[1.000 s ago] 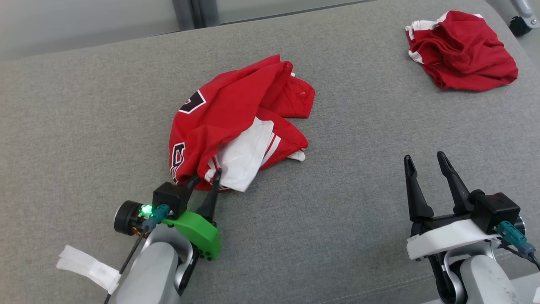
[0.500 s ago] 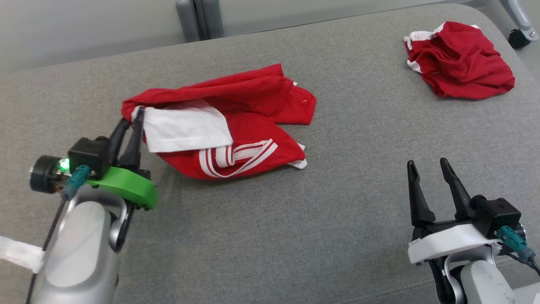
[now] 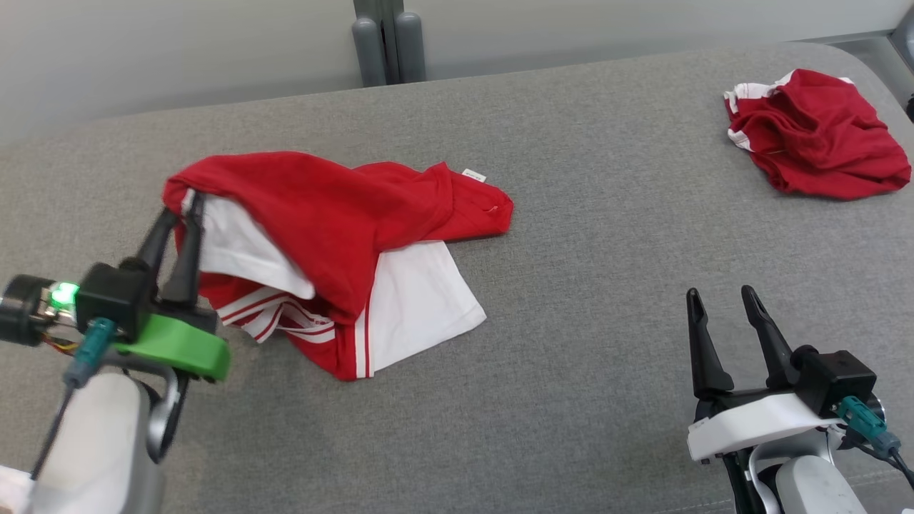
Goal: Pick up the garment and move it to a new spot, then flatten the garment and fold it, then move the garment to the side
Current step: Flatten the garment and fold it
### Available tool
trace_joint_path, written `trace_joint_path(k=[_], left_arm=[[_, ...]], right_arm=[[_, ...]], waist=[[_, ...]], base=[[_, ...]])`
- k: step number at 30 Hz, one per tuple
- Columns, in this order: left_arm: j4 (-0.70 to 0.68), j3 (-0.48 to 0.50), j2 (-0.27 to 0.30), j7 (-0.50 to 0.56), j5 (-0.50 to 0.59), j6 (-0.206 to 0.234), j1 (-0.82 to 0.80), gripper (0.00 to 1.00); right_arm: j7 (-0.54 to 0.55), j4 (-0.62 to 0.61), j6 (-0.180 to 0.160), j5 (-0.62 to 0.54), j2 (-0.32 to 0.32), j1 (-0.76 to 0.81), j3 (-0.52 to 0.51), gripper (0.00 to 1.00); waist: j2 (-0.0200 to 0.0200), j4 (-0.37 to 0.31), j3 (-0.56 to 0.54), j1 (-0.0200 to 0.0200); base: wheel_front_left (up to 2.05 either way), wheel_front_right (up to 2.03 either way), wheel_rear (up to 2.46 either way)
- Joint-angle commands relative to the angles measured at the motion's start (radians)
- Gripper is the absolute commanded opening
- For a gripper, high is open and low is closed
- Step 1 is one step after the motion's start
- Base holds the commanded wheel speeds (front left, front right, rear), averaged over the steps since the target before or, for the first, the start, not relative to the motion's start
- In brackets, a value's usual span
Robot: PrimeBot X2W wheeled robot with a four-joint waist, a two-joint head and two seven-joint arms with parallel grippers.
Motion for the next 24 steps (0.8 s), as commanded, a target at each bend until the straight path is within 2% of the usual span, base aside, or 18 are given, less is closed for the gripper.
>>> trace_joint_path(k=[1, 15, 20, 24], left_arm=[[-0.006, -0.018, -0.015, 0.003, 0.008, 0.000, 0.029, 0.00], [0.112, -0.305, -0.182, -0.007, -0.018, -0.008, 0.224, 0.00], [0.134, -0.431, -0.220, -0.010, -0.044, -0.009, 0.238, 0.00], [0.144, -0.474, -0.228, -0.009, -0.067, -0.009, 0.218, 0.00]], right_arm=[[-0.003, 0.002, -0.002, -0.001, 0.002, 0.011, 0.001, 1.00], [-0.003, 0.010, -0.002, 0.000, -0.008, 0.014, -0.001, 1.00], [-0.003, 0.015, -0.002, 0.002, -0.007, 0.012, 0.005, 1.00], [-0.003, 0.015, -0.002, 0.004, -0.007, 0.013, 0.002, 1.00]], waist=[[0.0000, 0.012, -0.003, -0.0001], [0.0000, 0.049, -0.007, -0.0001], [0.0000, 0.061, -0.008, -0.0001], [0.0000, 0.071, -0.008, -0.0001]], base=[[0.00, 0.00, 0.00], [0.00, 0.00, 0.00], [0.00, 0.00, 0.00], [0.00, 0.00, 0.00]])
